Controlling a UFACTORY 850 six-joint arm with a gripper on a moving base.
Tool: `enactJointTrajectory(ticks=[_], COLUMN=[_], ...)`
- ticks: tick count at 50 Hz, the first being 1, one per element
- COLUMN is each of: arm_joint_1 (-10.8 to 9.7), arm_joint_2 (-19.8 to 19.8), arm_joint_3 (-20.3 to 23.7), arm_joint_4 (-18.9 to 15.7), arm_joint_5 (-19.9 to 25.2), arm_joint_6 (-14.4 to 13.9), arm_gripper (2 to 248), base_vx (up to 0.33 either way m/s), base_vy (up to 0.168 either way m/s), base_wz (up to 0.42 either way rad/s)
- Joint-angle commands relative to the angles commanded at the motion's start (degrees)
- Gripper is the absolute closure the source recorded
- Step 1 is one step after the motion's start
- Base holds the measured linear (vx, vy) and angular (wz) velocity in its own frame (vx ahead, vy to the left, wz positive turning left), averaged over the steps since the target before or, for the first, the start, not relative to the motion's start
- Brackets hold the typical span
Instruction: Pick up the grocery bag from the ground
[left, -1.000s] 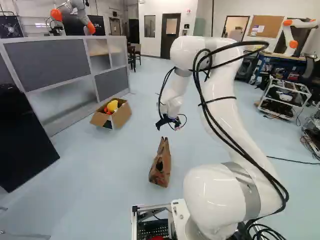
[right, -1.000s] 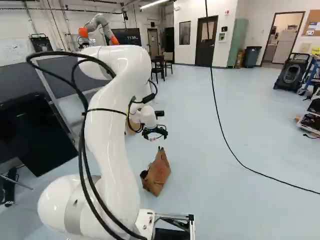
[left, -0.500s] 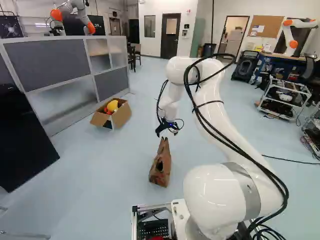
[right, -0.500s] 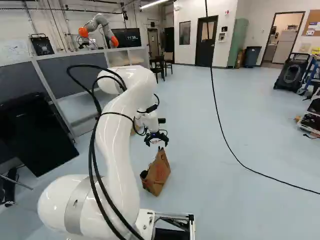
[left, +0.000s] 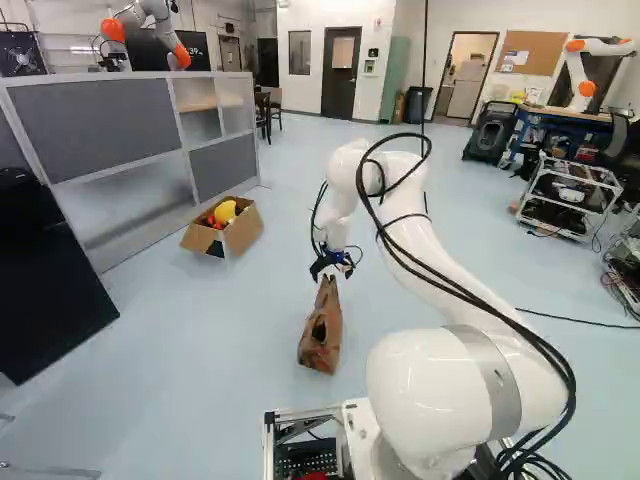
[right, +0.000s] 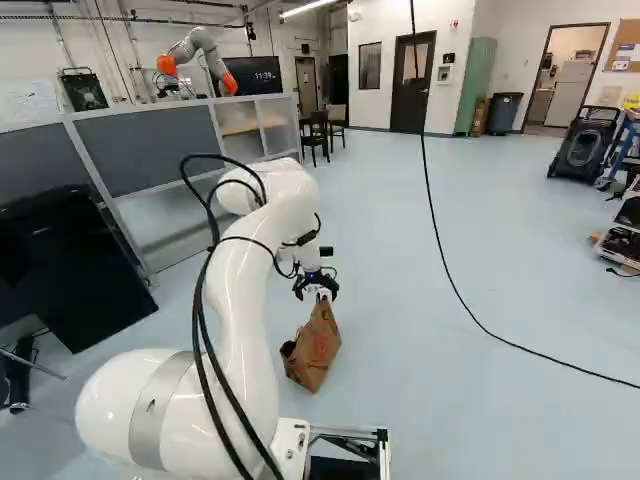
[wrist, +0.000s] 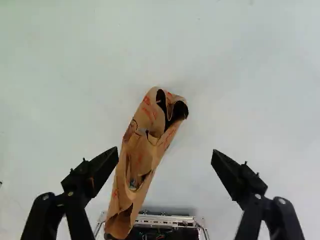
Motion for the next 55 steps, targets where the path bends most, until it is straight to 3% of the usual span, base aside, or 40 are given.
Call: enactJointTrajectory(ticks=[23,40,55], arm_joint_1=[0.0,0.0,0.0], arm_joint_2=[-10.3,-17.4,-19.0], arm_joint_3=[-10.9,-18.0,-19.7], arm_joint_4=[0.0,0.0,0.0], arm_joint_5=[-3.7,-4.1,-4.1], arm_joint_6=[0.0,0.0,0.0], arm_gripper=[3,3,3], base_vx=[0.000,0.000,0.000], base_vy=[0.000,0.000,0.000], base_wz=[0.000,0.000,0.000])
